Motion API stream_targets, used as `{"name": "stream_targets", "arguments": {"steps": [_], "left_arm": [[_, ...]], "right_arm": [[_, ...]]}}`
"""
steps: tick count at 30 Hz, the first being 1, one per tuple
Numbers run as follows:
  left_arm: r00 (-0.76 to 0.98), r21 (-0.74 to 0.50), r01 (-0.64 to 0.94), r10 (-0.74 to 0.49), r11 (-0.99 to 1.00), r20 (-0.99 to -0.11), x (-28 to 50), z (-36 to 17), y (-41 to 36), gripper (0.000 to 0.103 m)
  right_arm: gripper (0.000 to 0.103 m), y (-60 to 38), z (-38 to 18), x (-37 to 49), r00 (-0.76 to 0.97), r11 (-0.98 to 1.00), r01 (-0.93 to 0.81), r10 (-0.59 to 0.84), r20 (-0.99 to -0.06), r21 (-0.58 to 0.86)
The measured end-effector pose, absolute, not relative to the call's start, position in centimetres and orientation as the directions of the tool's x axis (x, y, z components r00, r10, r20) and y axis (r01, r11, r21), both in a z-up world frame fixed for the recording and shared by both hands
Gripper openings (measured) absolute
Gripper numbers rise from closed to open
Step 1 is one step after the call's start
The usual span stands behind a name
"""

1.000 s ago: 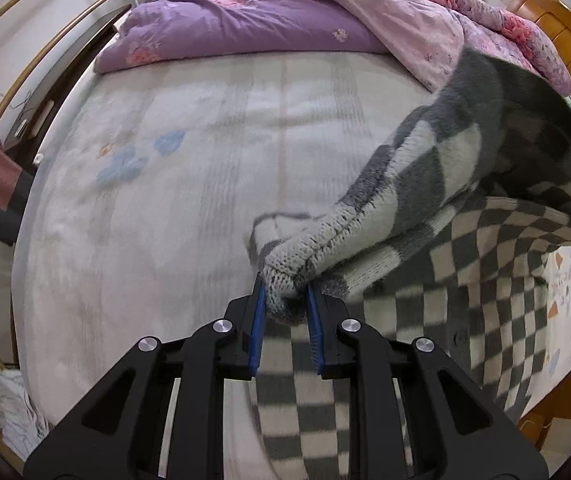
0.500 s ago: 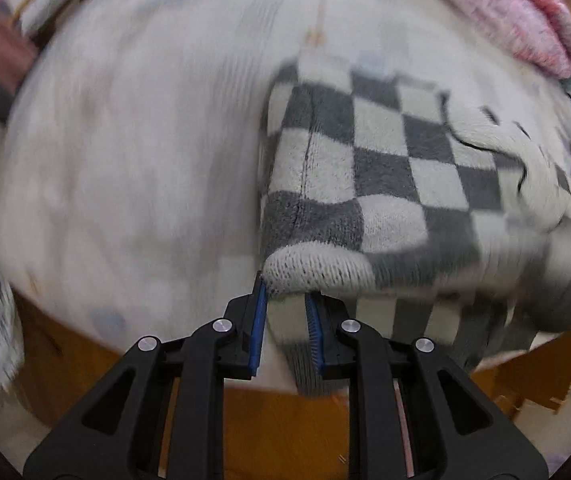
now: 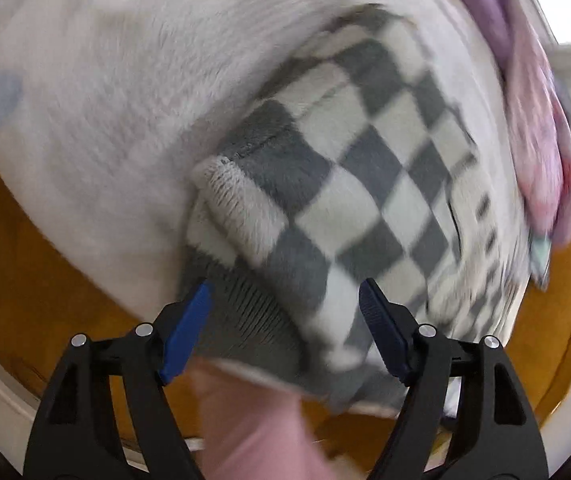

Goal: Fold large clothes

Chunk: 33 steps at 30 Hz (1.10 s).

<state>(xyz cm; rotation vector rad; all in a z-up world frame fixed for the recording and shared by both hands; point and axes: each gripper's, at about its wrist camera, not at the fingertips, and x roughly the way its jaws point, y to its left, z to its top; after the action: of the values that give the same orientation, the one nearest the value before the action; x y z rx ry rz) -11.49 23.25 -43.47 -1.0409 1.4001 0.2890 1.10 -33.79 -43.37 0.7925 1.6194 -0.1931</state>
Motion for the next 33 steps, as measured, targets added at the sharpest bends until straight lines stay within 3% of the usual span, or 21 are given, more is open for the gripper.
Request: {"name": "stream_targets", "arguments": {"steps": [1, 2, 3, 4, 5, 11, 17, 21, 22, 24, 25, 31, 32, 33], "left_arm": [[0.216, -0.404, -0.744, -0.379, 0.532, -0.900, -11.1, -44.3, 23.2, 0.072], [0.222, -0.383, -0.762, -0.345, 0.523, -0.912, -10.7, -44.6, 23.3, 0.047], [0.232, -0.387, -0.763, -0.340, 0.518, -0.912, -10.5, -44.8, 23.3, 0.022], [0.224, -0.384, -0.764, -0.344, 0.518, -0.912, -9.9, -44.9, 23.2, 0.020], [0.203, -0.369, -0.756, -0.342, 0.541, -0.918, -9.4, -44.7, 22.9, 0.015], [0.149, -0.301, -0.632, -0.269, 0.714, -0.952, -9.8, -40.2, 21.6, 0.012], [0.034, -0.208, -0.604, -0.236, 0.770, -0.971, -13.0, -40.4, 20.7, 0.013], [-0.043, -0.166, -0.582, -0.234, 0.796, -0.971, -12.4, -41.5, 21.1, 0.031], [-0.046, -0.165, -0.566, -0.231, 0.808, -0.972, -11.8, -40.8, 21.2, 0.036], [-0.058, -0.134, -0.540, -0.196, 0.831, -0.979, -10.1, -39.6, 21.8, 0.065], [-0.053, -0.098, -0.518, -0.147, 0.850, -0.988, -9.0, -38.6, 22.3, 0.069], [-0.013, -0.094, -0.509, -0.117, 0.856, -0.993, -4.4, -36.7, 26.1, 0.075], [-0.008, -0.095, -0.500, -0.114, 0.861, -0.993, -3.3, -36.7, 26.6, 0.076], [-0.014, -0.086, -0.488, -0.107, 0.869, -0.994, -2.2, -36.9, 27.0, 0.076]], "right_arm": [[0.081, -34.2, -43.7, 1.7, 0.037, 0.714, 0.631, 0.363, -0.931, 0.304], [0.060, -34.5, -43.8, 2.0, 0.081, 0.678, 0.658, 0.368, -0.926, 0.327], [0.050, -34.4, -43.8, 2.3, 0.103, 0.658, 0.672, 0.371, -0.923, 0.340], [0.030, -34.3, -43.6, 2.6, 0.075, 0.667, 0.688, 0.329, -0.942, 0.287], [0.020, -34.2, -43.3, 2.8, 0.063, 0.676, 0.688, 0.308, -0.949, 0.265], [0.013, -33.7, -39.8, 1.2, 0.051, 0.718, 0.648, 0.291, -0.955, 0.254], [0.013, -34.2, -40.9, -1.4, -0.080, 0.765, 0.632, 0.222, -0.972, 0.123], [0.023, -34.4, -42.9, -0.8, -0.154, 0.753, 0.650, 0.254, -0.955, 0.096], [0.031, -34.2, -42.4, -0.3, -0.143, 0.752, 0.650, 0.269, -0.953, 0.115], [0.047, -34.1, -40.2, 0.8, -0.084, 0.759, 0.624, 0.299, -0.951, 0.184], [0.053, -33.8, -39.6, 1.6, -0.087, 0.767, 0.610, 0.312, -0.946, 0.197], [0.058, -33.8, -39.2, 3.1, -0.188, 0.749, 0.651, 0.313, -0.931, 0.120], [0.074, -34.0, -39.1, 2.6, -0.215, 0.745, 0.662, 0.292, -0.932, 0.081], [0.081, -34.8, -38.9, 1.4, -0.254, 0.752, 0.659, 0.225, -0.941, 0.003]]}}
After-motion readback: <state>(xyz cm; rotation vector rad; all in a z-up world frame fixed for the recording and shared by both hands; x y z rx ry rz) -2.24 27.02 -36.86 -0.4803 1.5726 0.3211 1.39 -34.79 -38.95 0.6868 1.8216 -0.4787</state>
